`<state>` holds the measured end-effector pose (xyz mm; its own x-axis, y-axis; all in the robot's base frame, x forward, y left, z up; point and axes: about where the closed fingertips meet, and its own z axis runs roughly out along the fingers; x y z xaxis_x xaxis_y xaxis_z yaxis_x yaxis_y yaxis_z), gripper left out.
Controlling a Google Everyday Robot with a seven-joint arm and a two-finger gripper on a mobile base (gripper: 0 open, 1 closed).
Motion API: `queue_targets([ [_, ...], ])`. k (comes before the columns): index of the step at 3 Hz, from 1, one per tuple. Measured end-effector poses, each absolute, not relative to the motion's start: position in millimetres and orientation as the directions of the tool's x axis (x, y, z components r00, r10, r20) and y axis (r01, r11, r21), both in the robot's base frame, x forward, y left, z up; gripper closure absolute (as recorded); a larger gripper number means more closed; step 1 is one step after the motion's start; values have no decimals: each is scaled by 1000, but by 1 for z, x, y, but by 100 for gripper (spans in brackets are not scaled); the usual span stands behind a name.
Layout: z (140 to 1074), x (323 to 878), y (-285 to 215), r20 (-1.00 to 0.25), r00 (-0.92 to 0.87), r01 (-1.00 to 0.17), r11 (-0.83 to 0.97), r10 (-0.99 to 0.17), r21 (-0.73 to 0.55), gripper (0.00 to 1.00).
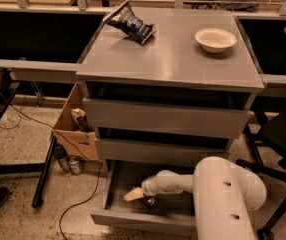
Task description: Pick orange can from bottom drawer and place on counter
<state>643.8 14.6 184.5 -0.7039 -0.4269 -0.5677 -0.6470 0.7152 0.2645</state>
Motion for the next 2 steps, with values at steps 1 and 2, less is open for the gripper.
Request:
queue_targets([
  [1,174,644,19,-558,-708,-650,710,-433,272,0],
  [2,162,643,22,-541,-714,-652,705,-444,280,0],
])
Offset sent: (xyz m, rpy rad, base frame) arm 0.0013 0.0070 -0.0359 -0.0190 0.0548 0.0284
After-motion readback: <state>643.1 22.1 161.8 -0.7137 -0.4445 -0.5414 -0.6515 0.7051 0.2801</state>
